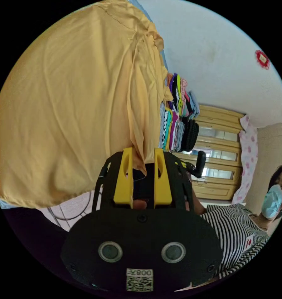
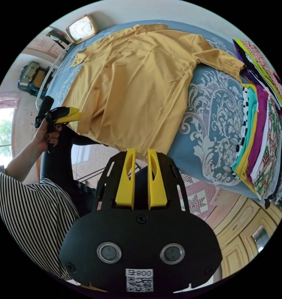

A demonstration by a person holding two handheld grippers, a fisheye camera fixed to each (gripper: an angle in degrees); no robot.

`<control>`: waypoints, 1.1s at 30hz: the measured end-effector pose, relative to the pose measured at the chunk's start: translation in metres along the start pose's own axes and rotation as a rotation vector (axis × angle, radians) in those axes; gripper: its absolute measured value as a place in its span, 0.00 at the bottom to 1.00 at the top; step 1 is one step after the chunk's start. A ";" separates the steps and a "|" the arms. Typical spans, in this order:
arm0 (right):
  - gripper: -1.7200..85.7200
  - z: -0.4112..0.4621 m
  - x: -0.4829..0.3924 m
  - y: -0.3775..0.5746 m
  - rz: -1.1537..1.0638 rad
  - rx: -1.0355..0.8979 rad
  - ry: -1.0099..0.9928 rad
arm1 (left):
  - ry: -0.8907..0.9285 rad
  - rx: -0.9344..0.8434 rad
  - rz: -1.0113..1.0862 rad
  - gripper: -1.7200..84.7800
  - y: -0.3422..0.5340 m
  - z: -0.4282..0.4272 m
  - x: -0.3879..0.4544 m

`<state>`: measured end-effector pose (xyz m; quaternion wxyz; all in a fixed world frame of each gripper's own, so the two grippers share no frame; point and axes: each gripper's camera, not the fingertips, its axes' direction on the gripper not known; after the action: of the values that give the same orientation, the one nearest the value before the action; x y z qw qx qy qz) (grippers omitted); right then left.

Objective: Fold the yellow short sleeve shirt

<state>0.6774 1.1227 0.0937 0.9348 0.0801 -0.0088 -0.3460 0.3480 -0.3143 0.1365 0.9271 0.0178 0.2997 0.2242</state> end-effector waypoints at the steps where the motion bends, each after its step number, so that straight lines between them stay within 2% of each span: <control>1: 0.10 0.000 -0.001 -0.001 -0.003 0.008 0.018 | -0.039 -0.025 0.021 0.12 0.000 0.004 0.006; 5: 0.10 0.012 -0.004 -0.012 -0.018 -0.009 0.125 | -0.184 -0.079 0.035 0.06 -0.001 0.012 0.019; 15: 0.03 0.016 0.018 -0.018 0.002 -0.041 0.085 | -0.086 -0.052 0.026 0.03 0.013 -0.012 0.026; 19: 0.02 -0.010 0.040 -0.006 0.024 -0.002 -0.001 | -0.044 -0.042 0.037 0.03 0.020 -0.027 0.034; 25: 0.02 -0.029 0.082 0.009 0.079 0.027 -0.073 | -0.082 -0.100 0.046 0.03 0.019 -0.019 0.035; 31: 0.02 0.005 0.084 0.000 0.046 -0.068 0.014 | -0.209 -0.179 0.024 0.03 0.012 0.007 0.029; 33: 0.02 0.017 0.090 -0.005 0.065 -0.094 0.007 | -0.179 -0.170 0.014 0.03 0.010 0.008 0.028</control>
<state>0.7409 1.0584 0.1063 0.9483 0.0372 0.0083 -0.3151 0.3682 -0.2930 0.1293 0.9467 -0.0392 0.1956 0.2528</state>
